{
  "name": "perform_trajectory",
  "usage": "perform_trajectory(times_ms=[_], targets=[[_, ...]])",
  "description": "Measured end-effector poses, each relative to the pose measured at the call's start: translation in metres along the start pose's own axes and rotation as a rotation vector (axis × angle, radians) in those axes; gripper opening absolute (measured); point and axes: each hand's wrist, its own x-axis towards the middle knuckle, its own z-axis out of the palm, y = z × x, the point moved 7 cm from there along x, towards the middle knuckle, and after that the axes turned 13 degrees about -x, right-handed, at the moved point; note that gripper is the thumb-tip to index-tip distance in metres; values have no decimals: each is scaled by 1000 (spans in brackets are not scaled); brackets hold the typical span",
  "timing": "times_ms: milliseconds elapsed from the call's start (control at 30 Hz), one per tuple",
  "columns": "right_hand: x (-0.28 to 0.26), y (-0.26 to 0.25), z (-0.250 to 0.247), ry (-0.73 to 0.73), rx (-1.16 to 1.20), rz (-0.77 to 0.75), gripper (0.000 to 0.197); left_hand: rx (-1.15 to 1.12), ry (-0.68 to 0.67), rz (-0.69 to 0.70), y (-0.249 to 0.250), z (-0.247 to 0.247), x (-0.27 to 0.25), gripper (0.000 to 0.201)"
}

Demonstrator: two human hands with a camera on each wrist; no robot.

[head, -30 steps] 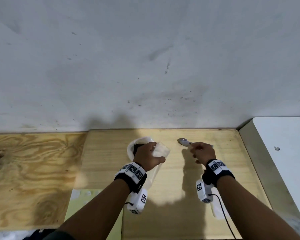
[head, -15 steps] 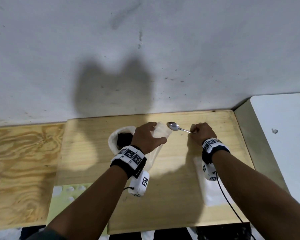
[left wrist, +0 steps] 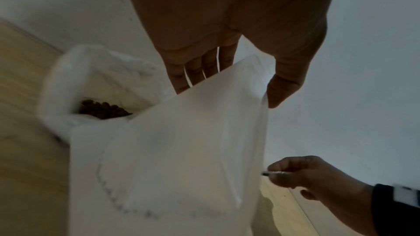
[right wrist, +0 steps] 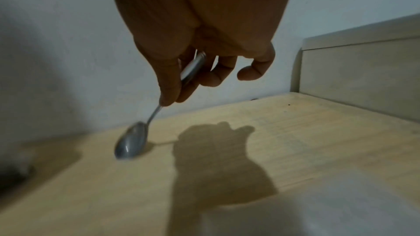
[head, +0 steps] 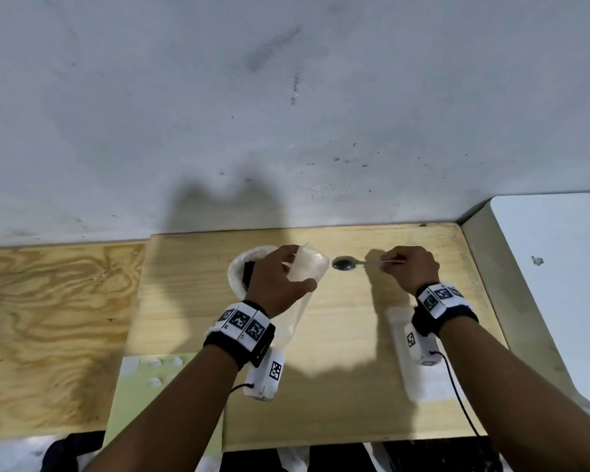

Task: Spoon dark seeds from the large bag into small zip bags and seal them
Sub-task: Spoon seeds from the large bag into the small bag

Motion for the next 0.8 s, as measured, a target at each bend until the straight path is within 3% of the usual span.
perform_trajectory(times_ms=[200,333,667,800], targets=[[-37,-24,-32,236,627,20,13,-17,115,-4,-32,-60,-26,58],[-56,-57,-30,255,872,-6,14,-45,171,-63,-61,-97,-33,60],[-89,-138,26,133,655,-213,12,-148,59,-212,-99,-112,-18,72],[-98,-151,46,202,477,-245,16,-219,10,-227,-100,-106,-6,73]])
